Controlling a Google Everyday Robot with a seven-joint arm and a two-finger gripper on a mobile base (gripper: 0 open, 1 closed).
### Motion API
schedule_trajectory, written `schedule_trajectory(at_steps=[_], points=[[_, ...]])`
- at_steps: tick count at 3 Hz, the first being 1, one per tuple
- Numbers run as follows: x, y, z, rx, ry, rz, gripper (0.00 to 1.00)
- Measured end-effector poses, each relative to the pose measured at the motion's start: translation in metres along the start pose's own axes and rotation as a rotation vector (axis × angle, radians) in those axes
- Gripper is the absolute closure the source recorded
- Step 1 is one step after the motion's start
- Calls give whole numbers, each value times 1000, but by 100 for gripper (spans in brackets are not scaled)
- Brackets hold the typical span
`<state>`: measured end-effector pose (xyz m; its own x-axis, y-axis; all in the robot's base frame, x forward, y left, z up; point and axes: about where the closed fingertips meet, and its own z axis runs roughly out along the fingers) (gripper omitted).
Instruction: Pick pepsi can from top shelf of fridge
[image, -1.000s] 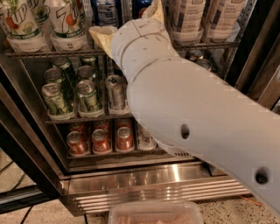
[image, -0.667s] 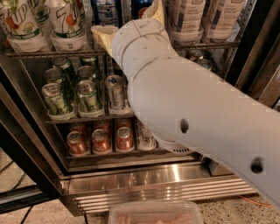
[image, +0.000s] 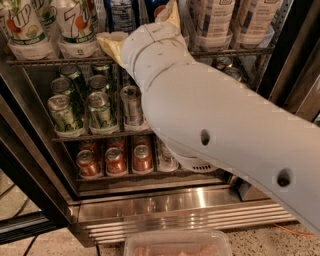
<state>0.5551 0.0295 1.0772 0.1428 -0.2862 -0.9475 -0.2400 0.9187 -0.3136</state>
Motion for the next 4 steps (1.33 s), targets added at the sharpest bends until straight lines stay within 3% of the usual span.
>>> schedule_trajectory(at_steps=[1, 2, 3, 4], points=[[-7, 3, -5, -3, -5, -5, 16], [-21, 19, -36, -47, 27, 14, 17], [-23, 20, -37, -50, 26, 17, 15], [-28, 22, -33, -48, 12, 21, 22]])
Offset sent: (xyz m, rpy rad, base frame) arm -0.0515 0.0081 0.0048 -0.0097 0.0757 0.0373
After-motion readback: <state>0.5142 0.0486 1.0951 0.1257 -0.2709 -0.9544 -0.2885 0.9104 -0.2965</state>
